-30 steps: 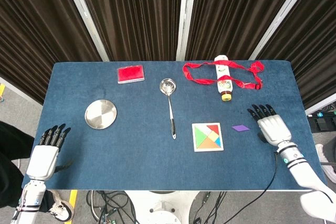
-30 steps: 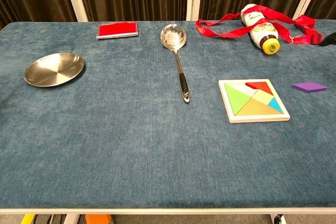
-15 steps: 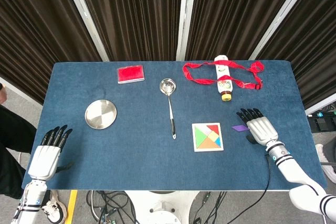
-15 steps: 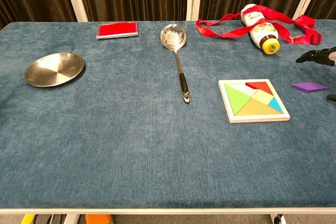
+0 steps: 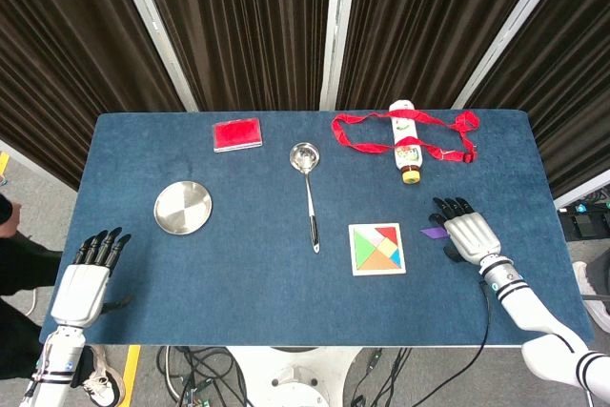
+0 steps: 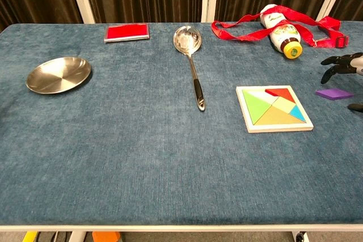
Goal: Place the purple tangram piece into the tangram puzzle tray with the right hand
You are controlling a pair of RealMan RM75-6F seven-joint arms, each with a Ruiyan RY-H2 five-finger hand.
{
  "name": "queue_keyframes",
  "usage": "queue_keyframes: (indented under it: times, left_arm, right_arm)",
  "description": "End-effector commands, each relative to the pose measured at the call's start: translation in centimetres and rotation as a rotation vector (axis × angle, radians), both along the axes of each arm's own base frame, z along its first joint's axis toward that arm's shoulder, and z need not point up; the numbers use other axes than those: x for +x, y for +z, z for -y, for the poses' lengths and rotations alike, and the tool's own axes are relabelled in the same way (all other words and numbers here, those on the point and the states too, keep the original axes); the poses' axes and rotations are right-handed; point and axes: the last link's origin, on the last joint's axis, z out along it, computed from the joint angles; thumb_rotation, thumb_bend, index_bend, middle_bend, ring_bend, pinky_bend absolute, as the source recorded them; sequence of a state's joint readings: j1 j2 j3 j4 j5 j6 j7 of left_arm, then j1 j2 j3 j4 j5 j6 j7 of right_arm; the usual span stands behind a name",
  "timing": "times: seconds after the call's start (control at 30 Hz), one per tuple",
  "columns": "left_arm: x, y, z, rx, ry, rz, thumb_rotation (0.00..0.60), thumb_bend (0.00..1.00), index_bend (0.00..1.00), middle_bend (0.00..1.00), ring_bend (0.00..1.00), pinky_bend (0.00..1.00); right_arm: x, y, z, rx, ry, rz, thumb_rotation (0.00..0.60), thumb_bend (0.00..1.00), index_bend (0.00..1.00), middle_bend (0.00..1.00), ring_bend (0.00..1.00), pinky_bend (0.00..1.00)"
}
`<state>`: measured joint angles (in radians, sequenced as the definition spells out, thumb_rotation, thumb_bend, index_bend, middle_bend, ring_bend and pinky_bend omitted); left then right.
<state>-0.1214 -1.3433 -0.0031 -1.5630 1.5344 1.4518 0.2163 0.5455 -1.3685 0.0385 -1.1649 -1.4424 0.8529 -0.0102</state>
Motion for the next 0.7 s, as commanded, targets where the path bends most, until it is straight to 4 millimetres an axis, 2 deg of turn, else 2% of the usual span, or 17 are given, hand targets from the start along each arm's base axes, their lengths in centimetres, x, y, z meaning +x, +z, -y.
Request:
queue_keyframes:
  times: [0.03,0.7]
  left_arm:
    - [-0.01,0.00,0.00,0.000,0.001,0.000,0.600,0.00,0.10,0.03,0.00,0.11]
    - [-0.06,-0.34,0.00,-0.010,0.004,0.003,0.600,0.00,0.10,0.03,0.00,0.12]
  right_arm:
    - [0.02,0.00,0.05,-0.002,0.001,0.000,0.600,0.26,0.27,0.00,0.00,0.00]
    - [0.12,-0.08,0.12,-0.015,0.006,-0.002,0.600,0.26,0.39,0.00,0.00,0.00]
